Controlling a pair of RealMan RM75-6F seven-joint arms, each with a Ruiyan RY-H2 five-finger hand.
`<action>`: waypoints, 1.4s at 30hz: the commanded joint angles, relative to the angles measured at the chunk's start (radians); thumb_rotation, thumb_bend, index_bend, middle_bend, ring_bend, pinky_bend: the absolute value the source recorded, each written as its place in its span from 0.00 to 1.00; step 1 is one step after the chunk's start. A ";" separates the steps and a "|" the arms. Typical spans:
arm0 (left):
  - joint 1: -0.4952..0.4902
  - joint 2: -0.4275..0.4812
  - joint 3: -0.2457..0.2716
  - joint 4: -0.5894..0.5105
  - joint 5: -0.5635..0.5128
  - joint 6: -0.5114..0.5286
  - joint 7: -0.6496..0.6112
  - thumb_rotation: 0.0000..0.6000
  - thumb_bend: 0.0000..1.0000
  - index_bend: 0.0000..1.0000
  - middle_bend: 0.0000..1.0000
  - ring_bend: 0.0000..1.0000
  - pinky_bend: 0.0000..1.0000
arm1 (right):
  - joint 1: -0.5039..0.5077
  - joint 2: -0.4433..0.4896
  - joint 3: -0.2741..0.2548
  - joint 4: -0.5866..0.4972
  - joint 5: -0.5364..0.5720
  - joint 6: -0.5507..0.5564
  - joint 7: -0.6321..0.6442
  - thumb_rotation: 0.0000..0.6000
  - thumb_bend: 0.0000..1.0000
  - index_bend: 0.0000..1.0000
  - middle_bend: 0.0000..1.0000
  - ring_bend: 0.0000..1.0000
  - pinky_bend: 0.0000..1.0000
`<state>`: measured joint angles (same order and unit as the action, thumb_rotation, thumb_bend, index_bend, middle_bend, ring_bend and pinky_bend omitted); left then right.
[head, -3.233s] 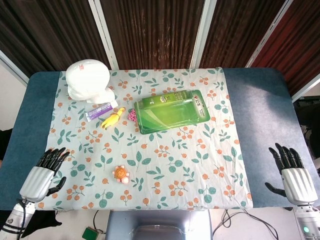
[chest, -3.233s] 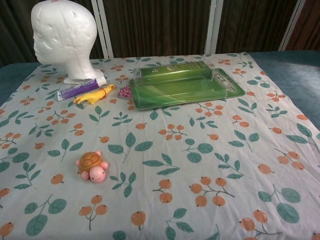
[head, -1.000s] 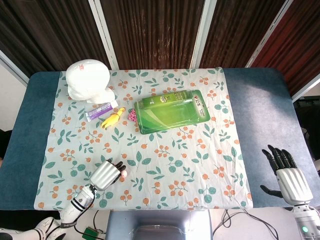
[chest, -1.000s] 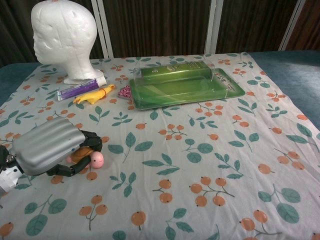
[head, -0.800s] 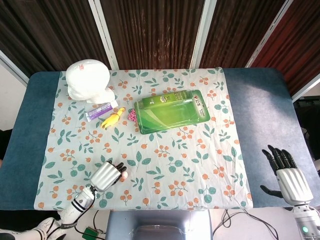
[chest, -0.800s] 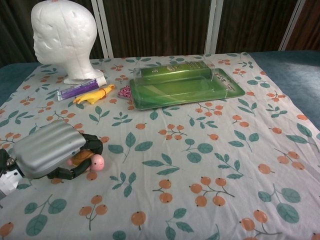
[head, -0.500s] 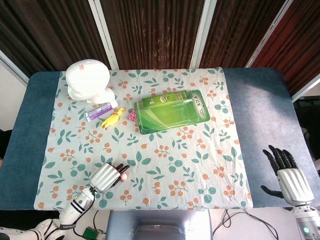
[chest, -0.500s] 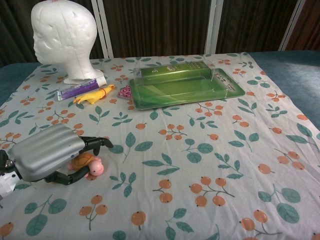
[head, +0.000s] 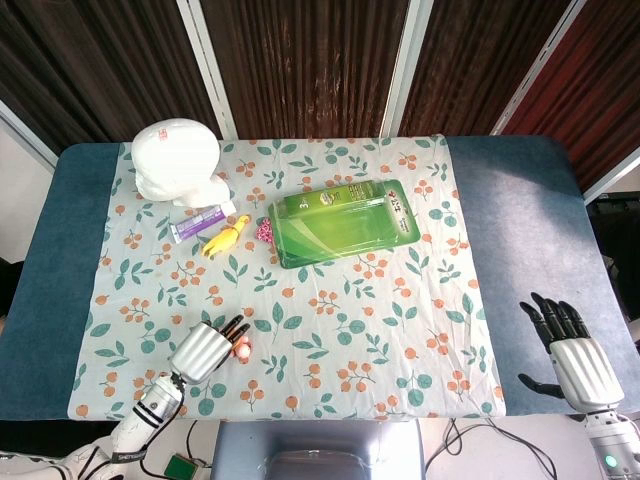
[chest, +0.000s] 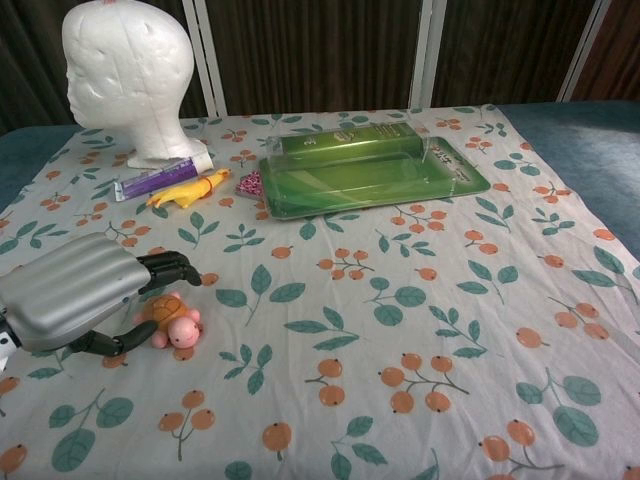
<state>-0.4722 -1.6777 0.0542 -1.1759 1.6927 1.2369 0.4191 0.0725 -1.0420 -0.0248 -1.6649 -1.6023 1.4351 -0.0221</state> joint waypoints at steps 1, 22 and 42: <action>0.004 0.006 0.000 0.004 -0.013 -0.011 -0.010 1.00 0.43 0.32 0.34 0.86 0.80 | -0.002 -0.001 0.001 0.000 0.002 0.003 -0.003 1.00 0.13 0.00 0.00 0.00 0.00; -0.015 -0.084 0.015 0.195 0.067 0.086 -0.147 1.00 0.46 0.87 0.97 1.00 0.93 | -0.002 0.000 0.004 -0.001 0.012 0.001 -0.009 1.00 0.13 0.00 0.00 0.00 0.00; 0.030 0.065 0.022 -0.070 -0.023 0.042 -0.082 1.00 0.35 0.00 0.00 0.58 0.68 | -0.005 0.004 0.001 -0.003 0.004 0.007 -0.005 1.00 0.13 0.00 0.00 0.00 0.00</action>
<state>-0.4621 -1.6621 0.0747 -1.1775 1.6959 1.2826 0.3039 0.0672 -1.0382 -0.0241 -1.6682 -1.5981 1.4417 -0.0274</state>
